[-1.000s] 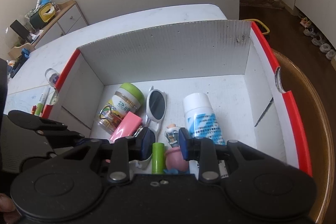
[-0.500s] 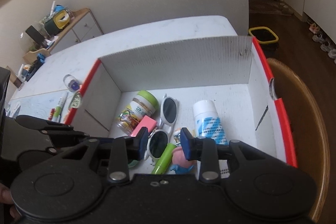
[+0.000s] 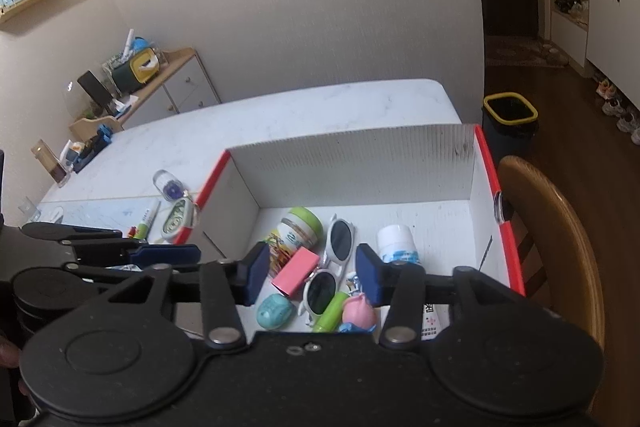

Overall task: Organize rigid objects
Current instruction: 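Lower eraser and pig figure into the box and open both grippers, then withdraw both tools from the box back over the remaining items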

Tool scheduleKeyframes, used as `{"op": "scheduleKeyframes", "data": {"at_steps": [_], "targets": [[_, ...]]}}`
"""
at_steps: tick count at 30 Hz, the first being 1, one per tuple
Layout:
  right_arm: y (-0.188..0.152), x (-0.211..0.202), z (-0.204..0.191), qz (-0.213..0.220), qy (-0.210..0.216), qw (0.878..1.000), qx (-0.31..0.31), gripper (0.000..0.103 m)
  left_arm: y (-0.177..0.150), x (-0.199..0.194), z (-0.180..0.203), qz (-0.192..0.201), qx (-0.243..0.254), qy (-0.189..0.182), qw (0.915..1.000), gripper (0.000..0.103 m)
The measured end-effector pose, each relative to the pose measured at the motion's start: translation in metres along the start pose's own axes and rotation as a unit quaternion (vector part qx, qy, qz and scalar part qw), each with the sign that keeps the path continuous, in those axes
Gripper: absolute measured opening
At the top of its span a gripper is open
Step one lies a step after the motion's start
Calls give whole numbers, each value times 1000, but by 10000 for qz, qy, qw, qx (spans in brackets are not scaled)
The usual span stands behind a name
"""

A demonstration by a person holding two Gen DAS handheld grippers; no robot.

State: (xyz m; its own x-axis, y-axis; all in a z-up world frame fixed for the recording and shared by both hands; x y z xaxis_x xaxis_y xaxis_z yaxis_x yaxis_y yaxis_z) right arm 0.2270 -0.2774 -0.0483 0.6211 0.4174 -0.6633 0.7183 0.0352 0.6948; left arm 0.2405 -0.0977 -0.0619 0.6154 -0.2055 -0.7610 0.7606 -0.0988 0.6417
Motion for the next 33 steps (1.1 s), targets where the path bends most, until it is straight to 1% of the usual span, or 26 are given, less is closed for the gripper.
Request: {"op": "scheduleKeyframes", "data": {"at_steps": [7, 8, 9, 10, 11, 13, 16, 19, 20, 21, 23, 24, 26, 27, 31, 33], "targets": [[-1, -12, -17, 168, 8, 9998, -99, 63, -5, -21, -25, 267, -180, -22, 9995, 31], [-1, -14, -21, 194, 8, 9998, -108, 64, -6, -25, -29, 303, -193, -46, 9993, 37], [-1, -15, -24, 230, 4, 9997, -106, 64, -7, -29, -33, 353, -200, -70, 9992, 51], [-1, -17, -27, 274, 14, 9996, -90, 66, -9, -33, -38, 417, -202, -71, 9989, 60], [-1, -18, -31, 313, 20, 9995, -73, 69, -10, -38, -42, 500, -201, -61, 9985, 70], [-2, -20, -40, 402, -1, 9992, -79, 72, -12, -46, -52, 626, -172, -74, 9979, 70], [-2, -21, -54, 452, -45, 9989, -61, 75, -17, -55, -70, 649, -210, -100, 9976, 70], [-4, -19, -71, 501, -47, 9987, -52, 81, -23, -66, -91, 689, -234, -137, 9973, 70], [-5, -18, -77, 534, -15, 9986, -39, 84, -25, -69, -98, 710, -226, -130, 9971, 71], [-6, -18, -83, 560, 21, 9984, -22, 87, -27, -72, -106, 722, -218, -121, 9971, 76], [-7, -16, -98, 606, 22, 9981, -42, 90, -32, -77, -122, 753, -198, -142, 9969, 83], [-7, -15, -106, 630, 17, 9980, -51, 95, -34, -80, -130, 780, -194, -152, 9967, 83], [-7, -12, -122, 678, 37, 9977, -66, 99, -38, -83, -147, 770, -182, -145, 9968, 84], [-7, -10, -130, 688, 39, 9976, -81, 99, -40, -84, -155, 754, -180, -129, 9969, 86], [-5, 3, -159, 662, 31, 9978, -72, 101, -50, -86, -187, 736, -161, -42, 9972, 88], [-6, 11, -172, 618, 36, 9981, -41, 101, -56, -86, -203, 729, -183, -37, 9972, 103]]}}
Point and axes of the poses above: each gripper's, at about its wrist camera, not at the fingertips, and x roughly the way its jaws point, z to its right, y to its top, the point moved 2 cm from there along x, roughly the way its jaws point, and after that the axes turned 1 degree about -x, right-handed, at the moved point
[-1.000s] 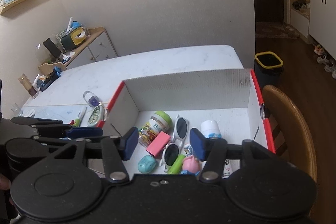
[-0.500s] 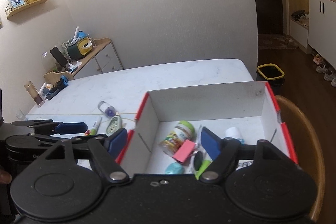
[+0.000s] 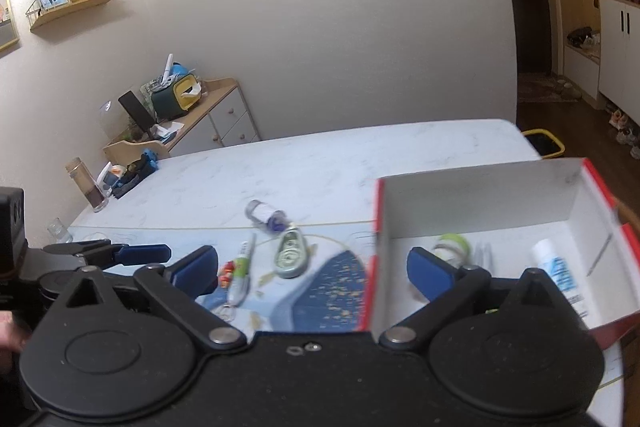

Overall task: Organize rigid objects
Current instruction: 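Withdraw both tools from the box back over the remaining items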

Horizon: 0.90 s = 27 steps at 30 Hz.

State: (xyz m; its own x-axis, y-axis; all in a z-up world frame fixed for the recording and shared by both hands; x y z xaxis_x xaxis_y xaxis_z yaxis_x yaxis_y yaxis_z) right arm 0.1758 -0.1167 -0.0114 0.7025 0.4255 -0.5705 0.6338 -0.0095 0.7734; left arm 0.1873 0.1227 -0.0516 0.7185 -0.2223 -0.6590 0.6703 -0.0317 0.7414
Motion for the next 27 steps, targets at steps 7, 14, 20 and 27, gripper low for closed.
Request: {"op": "scheduleKeyframes", "data": {"at_steps": [7, 14, 20, 27], "targets": [[-3, 30, -42, -201, -80, 9997, -122, 101, -11, 6, -52, -41, -297, -31, 9995, 103], [-4, 66, -67, -560, -219, 9977, -326, 100, -21, 28, -89, -92, -471, 2, 9988, 103], [0, 104, -77, -795, -387, 9947, -526, 99, -23, 52, -101, -120, -557, -91, 9983, 103], [1, 151, -71, -1122, -692, 9897, -562, 94, -29, 83, -112, -272, -491, -92, 9984, 103]]}}
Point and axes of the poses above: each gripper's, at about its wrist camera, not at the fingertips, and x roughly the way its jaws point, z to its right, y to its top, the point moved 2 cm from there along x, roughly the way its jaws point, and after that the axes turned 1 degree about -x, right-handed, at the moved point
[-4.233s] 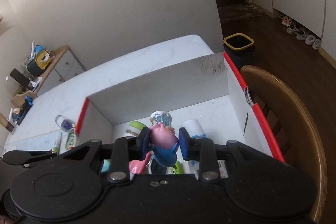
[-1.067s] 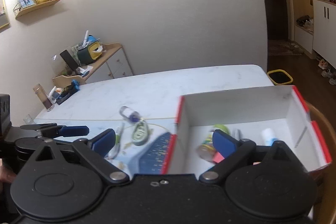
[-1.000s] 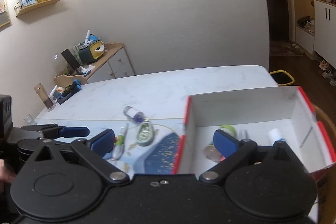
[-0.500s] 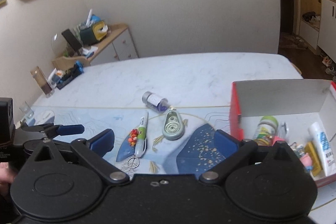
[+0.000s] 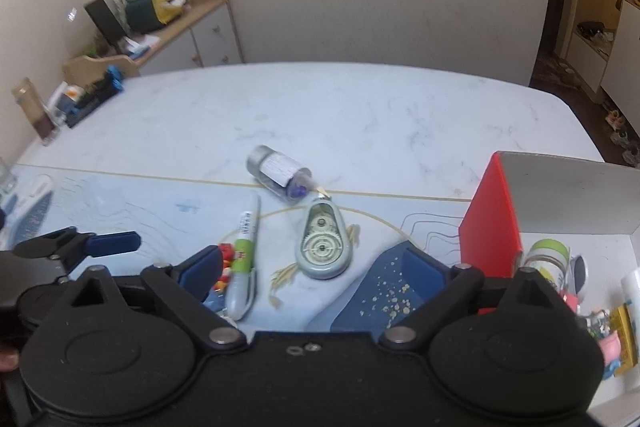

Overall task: Organize rigid objects
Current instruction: 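Withdraw both tools from the box back over the remaining items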

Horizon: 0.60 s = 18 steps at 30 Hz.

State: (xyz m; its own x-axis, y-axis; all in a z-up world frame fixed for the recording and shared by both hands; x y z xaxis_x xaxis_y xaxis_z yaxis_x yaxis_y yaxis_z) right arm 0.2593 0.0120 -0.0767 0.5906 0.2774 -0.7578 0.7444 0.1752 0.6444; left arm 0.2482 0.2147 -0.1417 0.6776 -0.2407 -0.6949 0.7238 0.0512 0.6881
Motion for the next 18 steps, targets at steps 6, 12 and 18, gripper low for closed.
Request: {"op": "scheduleKeyframes", "data": {"at_steps": [6, 12, 18], "targets": [[5, 39, 3, -325, -133, 9994, -65, 86, -3, 18, -8, -94, -4, 10, 10000, 102], [6, 65, 4, -545, -73, 9985, -61, 79, -4, 31, -12, -119, 35, -126, 9998, 102], [6, 83, 2, -658, -28, 9978, -109, 73, -4, 39, -11, -140, 41, -203, 9997, 83]]}}
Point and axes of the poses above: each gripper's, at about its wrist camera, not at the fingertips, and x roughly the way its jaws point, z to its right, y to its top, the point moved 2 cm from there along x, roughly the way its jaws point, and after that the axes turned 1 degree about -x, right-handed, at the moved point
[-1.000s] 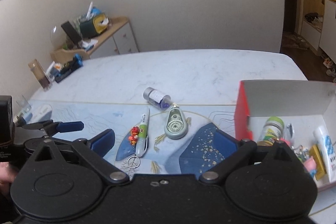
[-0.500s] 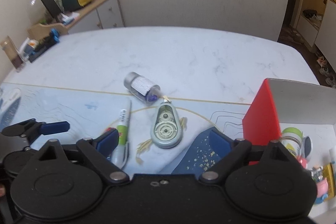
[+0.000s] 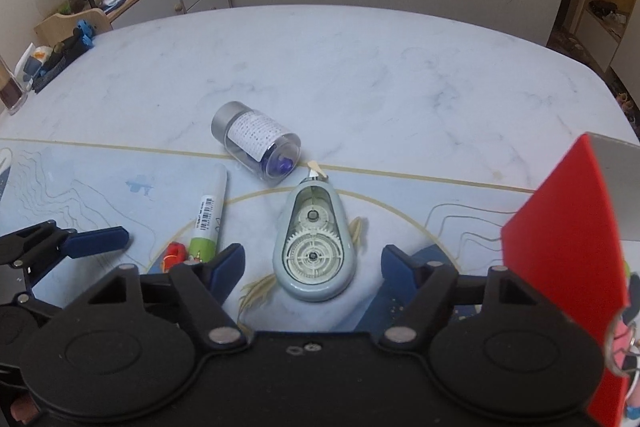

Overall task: Organize rigid objects
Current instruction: 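Withdraw both tools from the box back over the remaining items, then close left gripper on red dragon keychain while right gripper grasps tape roller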

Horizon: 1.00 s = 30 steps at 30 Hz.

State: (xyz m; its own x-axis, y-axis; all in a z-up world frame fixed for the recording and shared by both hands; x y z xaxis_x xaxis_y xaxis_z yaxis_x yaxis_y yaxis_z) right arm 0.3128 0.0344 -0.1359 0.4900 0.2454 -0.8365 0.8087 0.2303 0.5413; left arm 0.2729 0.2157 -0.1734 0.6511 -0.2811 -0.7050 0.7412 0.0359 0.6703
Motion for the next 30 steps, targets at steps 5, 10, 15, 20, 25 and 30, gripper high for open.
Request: {"op": "scheduleKeyframes", "data": {"at_steps": [5, 10, 15, 20, 25, 30], "targets": [[1, 10, -3, -52, -30, 9999, -93, 66, -1, 1, 3, 49, 37, -82, 9999, 71], [0, 15, -7, -63, -56, 9998, -187, 63, -2, 1, 7, 40, -13, -310, 9995, 52], [0, 20, -14, -73, -116, 9993, -344, 61, -1, 1, 5, 13, -146, -402, 9991, 39], [-3, 24, -16, -103, -230, 9986, -474, 51, -1, 0, 5, 3, -248, -433, 9988, 37], [-7, 21, -17, -101, -306, 9986, -429, 51, 0, -2, 5, 0, -269, -377, 9989, 29], [-14, 11, -11, -89, -328, 9994, -102, 51, 0, -6, 5, 22, -274, -299, 9992, 24]]}}
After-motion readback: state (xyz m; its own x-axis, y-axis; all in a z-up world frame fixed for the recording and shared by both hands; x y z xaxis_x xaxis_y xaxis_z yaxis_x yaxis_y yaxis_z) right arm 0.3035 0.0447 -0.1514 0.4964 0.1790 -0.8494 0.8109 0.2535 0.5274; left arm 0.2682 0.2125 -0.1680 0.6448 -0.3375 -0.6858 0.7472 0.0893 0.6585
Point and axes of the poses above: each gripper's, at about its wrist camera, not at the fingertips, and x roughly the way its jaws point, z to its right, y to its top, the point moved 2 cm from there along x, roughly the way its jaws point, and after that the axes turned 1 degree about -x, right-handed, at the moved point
